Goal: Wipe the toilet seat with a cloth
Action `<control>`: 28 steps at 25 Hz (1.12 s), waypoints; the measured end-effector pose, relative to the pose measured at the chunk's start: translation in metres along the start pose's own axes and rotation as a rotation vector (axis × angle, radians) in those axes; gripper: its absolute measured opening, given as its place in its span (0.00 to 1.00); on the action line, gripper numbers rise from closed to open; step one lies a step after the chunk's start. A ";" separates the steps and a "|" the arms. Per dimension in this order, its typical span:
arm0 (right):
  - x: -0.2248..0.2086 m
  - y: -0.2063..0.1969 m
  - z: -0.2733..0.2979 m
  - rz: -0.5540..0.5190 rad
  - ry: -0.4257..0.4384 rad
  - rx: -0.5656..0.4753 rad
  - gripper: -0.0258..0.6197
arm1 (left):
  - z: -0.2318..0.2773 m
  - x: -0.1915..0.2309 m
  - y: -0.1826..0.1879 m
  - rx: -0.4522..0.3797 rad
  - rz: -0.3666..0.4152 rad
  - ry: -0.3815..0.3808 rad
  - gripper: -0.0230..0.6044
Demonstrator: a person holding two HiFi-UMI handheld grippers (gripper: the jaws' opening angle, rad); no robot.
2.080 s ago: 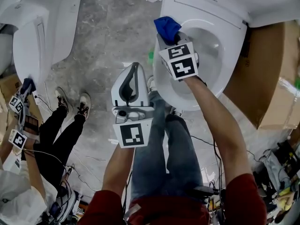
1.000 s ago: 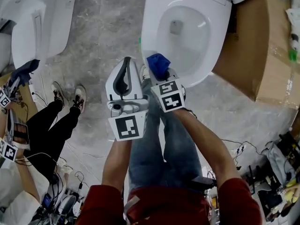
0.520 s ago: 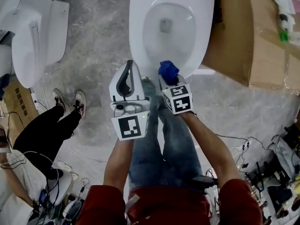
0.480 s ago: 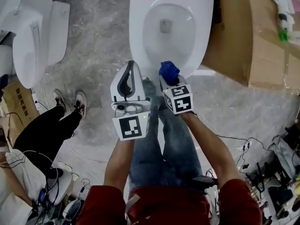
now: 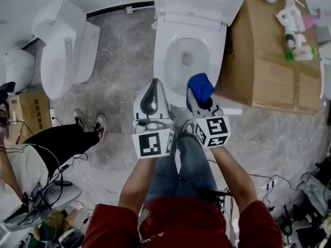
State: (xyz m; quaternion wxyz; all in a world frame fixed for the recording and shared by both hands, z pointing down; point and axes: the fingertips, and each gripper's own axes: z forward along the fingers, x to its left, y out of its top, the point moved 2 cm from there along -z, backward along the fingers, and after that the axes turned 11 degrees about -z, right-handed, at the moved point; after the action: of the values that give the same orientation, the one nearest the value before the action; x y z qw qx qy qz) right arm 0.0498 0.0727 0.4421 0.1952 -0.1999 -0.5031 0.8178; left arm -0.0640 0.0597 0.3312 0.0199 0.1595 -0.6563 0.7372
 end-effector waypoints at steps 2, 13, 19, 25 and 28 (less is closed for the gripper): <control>-0.003 0.067 -0.033 -0.053 -0.021 -0.104 0.13 | -0.004 -0.021 0.045 -0.018 -0.007 -0.003 0.06; -0.008 0.315 -0.191 -0.214 -0.166 -0.385 0.13 | -0.035 -0.112 0.223 -0.063 -0.002 -0.085 0.06; 0.015 0.377 -0.224 -0.244 -0.199 -0.448 0.13 | -0.047 -0.113 0.285 -0.063 0.050 -0.131 0.06; 0.045 0.407 -0.239 -0.279 -0.259 -0.488 0.13 | -0.058 -0.104 0.321 -0.092 0.066 -0.188 0.06; 0.054 0.413 -0.241 -0.303 -0.275 -0.504 0.13 | -0.063 -0.102 0.329 -0.104 0.083 -0.198 0.06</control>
State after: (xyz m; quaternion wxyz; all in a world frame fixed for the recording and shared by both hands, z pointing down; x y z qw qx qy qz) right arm 0.0819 0.1078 -0.0371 0.1893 -0.0523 -0.7353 0.6487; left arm -0.0591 0.0944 -0.0173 -0.0673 0.2027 -0.6986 0.6829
